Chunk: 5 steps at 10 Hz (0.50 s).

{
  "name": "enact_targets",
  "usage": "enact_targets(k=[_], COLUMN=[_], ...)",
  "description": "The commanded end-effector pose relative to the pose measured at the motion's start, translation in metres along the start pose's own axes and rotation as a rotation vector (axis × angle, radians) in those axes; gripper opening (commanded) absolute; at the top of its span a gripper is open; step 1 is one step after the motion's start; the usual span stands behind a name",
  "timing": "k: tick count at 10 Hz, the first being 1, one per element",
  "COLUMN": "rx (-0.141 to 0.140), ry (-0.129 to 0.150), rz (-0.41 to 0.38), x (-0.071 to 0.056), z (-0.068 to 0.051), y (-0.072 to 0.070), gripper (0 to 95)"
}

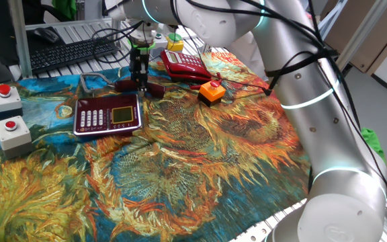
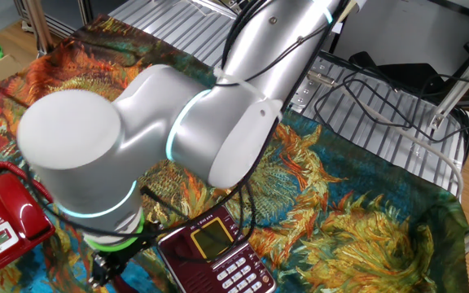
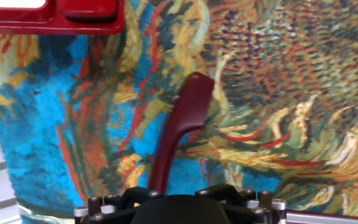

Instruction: Place the handset of the telephone on the corresponding phone cradle

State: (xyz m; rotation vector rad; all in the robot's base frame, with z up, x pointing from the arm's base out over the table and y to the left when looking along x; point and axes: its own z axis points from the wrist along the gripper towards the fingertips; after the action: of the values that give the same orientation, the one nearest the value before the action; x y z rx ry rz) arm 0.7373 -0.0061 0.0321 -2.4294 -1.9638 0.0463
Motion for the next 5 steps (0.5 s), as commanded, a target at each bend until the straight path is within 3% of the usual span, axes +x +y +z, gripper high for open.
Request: enact_targets(k=[1, 5], rx=[-0.002, -0.004], ry=[0.006, 0.014], rz=[-0.015, -0.048], x=[-0.001, -0.002], z=[-0.001, -0.001], y=[-0.01, -0.02], gripper=[95.0, 95.0])
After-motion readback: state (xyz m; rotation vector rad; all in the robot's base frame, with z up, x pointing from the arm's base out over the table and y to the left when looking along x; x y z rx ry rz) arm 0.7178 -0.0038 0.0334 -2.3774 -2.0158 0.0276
